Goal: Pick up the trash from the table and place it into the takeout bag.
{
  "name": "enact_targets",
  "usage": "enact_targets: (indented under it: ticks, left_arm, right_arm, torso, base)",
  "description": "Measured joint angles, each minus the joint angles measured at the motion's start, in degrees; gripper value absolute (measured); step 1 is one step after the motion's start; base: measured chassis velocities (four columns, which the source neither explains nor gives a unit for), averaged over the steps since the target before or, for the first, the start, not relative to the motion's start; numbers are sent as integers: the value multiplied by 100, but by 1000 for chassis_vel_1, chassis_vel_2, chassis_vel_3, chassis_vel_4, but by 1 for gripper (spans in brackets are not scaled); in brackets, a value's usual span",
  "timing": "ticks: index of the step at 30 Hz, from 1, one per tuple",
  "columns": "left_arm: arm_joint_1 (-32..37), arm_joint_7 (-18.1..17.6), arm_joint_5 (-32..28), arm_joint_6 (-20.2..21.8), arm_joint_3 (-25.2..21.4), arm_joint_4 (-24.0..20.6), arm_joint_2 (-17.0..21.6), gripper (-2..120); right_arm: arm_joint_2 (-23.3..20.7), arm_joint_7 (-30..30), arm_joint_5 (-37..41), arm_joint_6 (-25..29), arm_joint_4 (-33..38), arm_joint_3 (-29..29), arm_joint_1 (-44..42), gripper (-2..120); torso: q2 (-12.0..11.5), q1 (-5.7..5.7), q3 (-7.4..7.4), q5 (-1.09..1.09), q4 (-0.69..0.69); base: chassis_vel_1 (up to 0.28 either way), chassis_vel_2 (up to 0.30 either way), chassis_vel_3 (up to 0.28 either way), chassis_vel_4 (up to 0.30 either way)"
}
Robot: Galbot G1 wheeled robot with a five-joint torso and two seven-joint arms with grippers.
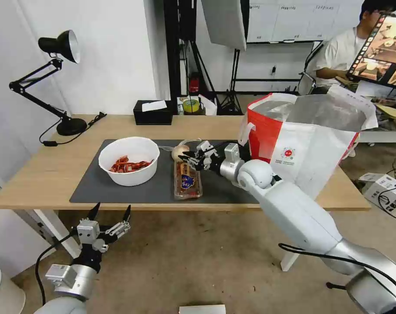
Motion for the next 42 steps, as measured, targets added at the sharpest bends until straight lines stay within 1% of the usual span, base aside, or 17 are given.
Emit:
enact_targets:
  ticks: [1,8,30,42]
  left_arm:
    - [0,3,3,-2,0,11,1,100]
    - [15,9,9,-6,-8,-8,-3,100]
    - [9,25,13,-12,28,-43,47,100]
    - [-30,25,13,-14,64,-34,40,100]
  right_arm:
    - [30,42,66,-44,-47,-1,9,0]
    - [104,139,269,-172,-221,14,-12,0]
    - [78,222,285,-488,-257,-12,-78,0]
    - [64,224,290,-553,-226,-34,-66,0]
  torso:
    - [0,0,0,0,0]
    - [0,0,0,0,0]
    - [0,-1,0,0,-1]
    - [0,-1,0,0,-1]
  base:
    - [0,0,0,0]
    - [0,0,0,0]
    - [0,0,0,0]
    - [0,0,0,0]
